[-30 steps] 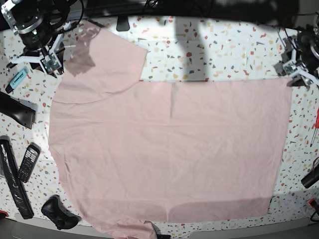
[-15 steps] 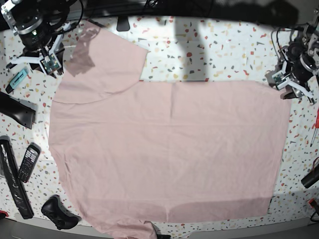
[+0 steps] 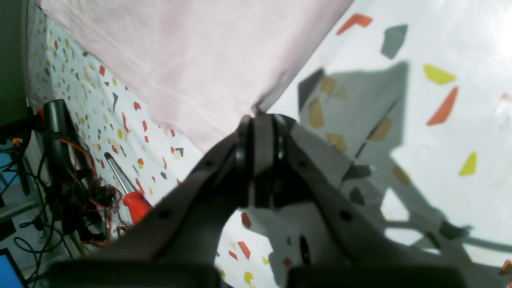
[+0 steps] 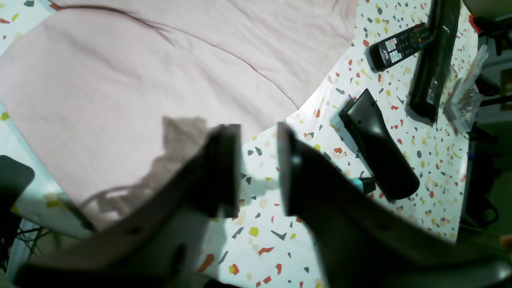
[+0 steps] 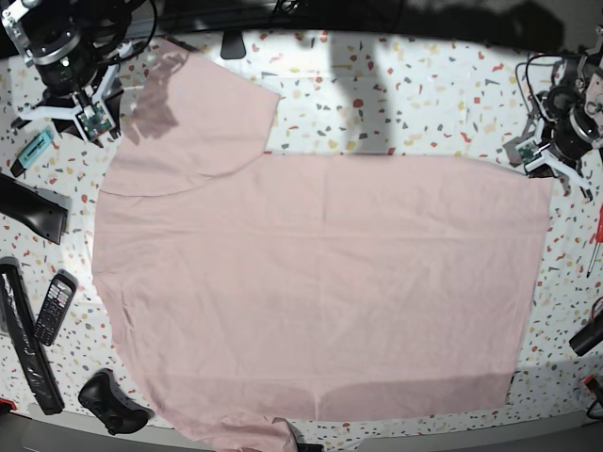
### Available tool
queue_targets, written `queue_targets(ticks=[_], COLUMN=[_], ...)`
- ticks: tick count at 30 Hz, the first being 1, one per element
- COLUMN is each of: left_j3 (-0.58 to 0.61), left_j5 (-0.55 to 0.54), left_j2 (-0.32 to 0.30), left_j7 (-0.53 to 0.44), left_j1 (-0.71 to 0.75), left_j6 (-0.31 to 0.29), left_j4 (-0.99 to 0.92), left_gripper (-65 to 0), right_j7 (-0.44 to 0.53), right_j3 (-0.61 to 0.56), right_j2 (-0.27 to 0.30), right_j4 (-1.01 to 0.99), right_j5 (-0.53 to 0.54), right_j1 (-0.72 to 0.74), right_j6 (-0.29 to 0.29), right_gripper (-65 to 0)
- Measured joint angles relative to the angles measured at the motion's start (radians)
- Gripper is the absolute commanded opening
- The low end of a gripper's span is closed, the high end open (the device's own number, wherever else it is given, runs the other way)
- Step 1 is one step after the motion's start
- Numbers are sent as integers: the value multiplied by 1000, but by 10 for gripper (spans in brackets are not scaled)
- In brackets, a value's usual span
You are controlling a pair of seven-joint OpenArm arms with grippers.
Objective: Fold the T-shirt properly
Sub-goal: 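Lower both grippers and pinch the shirt's shoulder corners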
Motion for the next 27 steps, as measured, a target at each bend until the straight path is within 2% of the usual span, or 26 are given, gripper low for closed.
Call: queue_targets(ticks=[2,4,8,11,13,16,20,21,24,27], left_j3=[0,0,0,0,0,0,0,0,0,0], left_j5=[0,1,1,1,1,1,0,1,1,3], left_j2=[0,0,0,0,0,0,0,0,-1,-1], left_j7=[-2,-2,-3,-3,-2,-3,-1,-1,0,0], left_j1=[0,0,0,0,0,0,0,0,0,-1], left_j6=[0,0,0,0,0,0,0,0,0,0], left_j4=[0,0,0,0,0,0,0,0,0,0], left_gripper=[-650,-650,-650,-650,-650,-650,-650,-650,-650,-650], right_j7=[0,0,9,108,147,154,161,159,145,104], right_j3=[0,0,0,0,0,0,-27,-51,-148,-259], right_j2=[1,8,21,22,22,22,28,39,84,114], right_j4=[0,0,0,0,0,-28,-167,-208,-296,-351], right_j5=[0,0,-41,-181,-227,-306,-411,-453,-565,-591], right_j1=[0,0,0,-2,-2,-2,3,3,17,76], right_j6=[0,12,169,279,282,286,286,273,185,142], right_gripper=[-385,-385,-385,-385,-386,-386,-386,-386,-386,-386])
